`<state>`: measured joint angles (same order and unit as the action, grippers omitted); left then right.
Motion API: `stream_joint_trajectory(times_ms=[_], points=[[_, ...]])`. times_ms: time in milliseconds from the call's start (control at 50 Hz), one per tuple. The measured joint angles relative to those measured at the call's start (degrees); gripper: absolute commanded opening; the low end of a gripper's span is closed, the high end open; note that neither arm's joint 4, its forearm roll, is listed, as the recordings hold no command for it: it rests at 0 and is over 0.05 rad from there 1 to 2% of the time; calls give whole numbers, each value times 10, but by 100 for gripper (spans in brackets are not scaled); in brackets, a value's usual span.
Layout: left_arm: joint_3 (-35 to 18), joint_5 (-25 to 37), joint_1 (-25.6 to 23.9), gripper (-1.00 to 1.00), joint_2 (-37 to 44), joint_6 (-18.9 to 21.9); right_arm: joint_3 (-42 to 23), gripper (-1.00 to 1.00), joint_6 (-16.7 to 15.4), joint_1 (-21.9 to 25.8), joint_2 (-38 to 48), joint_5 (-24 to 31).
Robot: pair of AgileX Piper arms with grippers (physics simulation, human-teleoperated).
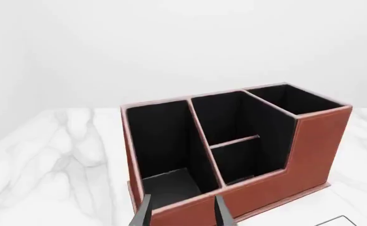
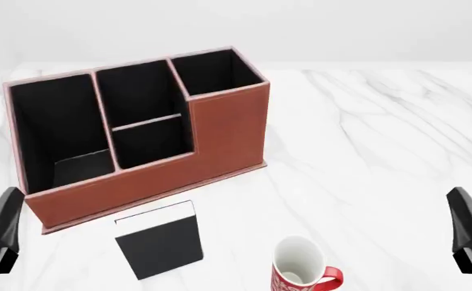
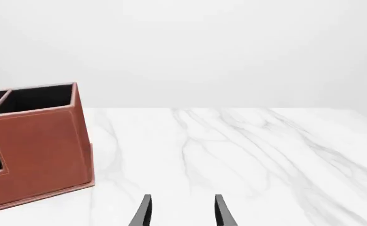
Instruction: Pick up the book and place it in the front compartment of the caddy.
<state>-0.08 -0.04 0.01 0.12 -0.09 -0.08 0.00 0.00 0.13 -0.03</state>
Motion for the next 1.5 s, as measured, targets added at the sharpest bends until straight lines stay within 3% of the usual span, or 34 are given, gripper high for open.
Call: stream_joint_trajectory(times_ms=[500,700,840,1140,1360,1500], points=[[-4,-2,-14,100,23,25,-2,100,1,-1,4,0],[-41,34,-71,100,57,66,-2,100,1,-1,4,0],[-98,75,-141,100,130,105,-2,100,1,-1,4,0],[-281,228,-266,100,245,164,-2,100,1,-1,4,0],[-384,331,-378,100,314,175,-2,100,1,-1,4,0],[-445,397,-445,100,357,156,-2,100,1,-1,4,0]])
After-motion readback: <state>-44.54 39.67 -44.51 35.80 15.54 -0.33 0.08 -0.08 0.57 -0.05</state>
